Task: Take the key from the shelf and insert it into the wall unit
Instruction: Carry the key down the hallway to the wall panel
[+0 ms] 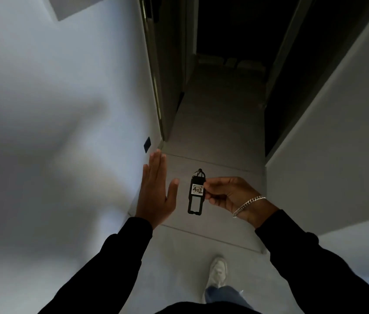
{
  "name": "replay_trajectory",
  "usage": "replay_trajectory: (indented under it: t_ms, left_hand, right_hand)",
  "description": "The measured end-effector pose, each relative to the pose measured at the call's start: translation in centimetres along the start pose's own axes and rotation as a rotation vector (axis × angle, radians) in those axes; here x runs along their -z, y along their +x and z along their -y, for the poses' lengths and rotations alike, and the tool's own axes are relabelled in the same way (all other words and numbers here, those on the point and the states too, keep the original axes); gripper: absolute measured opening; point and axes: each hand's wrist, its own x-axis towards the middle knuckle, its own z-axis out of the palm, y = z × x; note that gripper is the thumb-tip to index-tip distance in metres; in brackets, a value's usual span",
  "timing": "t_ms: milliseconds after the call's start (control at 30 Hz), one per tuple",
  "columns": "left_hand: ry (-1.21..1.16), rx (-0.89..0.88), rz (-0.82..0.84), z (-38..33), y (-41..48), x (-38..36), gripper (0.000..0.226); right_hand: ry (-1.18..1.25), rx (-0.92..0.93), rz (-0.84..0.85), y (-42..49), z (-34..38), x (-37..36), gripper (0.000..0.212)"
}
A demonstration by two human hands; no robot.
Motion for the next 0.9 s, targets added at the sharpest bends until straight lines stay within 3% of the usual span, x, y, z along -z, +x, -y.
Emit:
replay_trajectory:
  t_ms: [367,500,767,900]
  left_hand:
    - [0.066,0.103,-0.156,2.2,19.1,-3.3,0.07]
    - [0.068,0.143,-0.264,6.0,26.4,-2.9,0.07]
    - [0.127,0.246,-0.358,10.9,36.5,0.2,0.072]
    - [0.172,0.277,-0.506,12.4,40.6,2.4,0.07]
  right_hand:
    - [-0.202,0.007,0.083,16.9,16.6,2.8,0.008]
    - [-0.278,0.043,0.176,25.0,22.1,0.3,0.019]
    - [-0.361,0.041,0.338,36.3,30.7,-6.5,0.009]
    - [-0.466,0.058,0.476,41.2,34.8,-10.0,0.011]
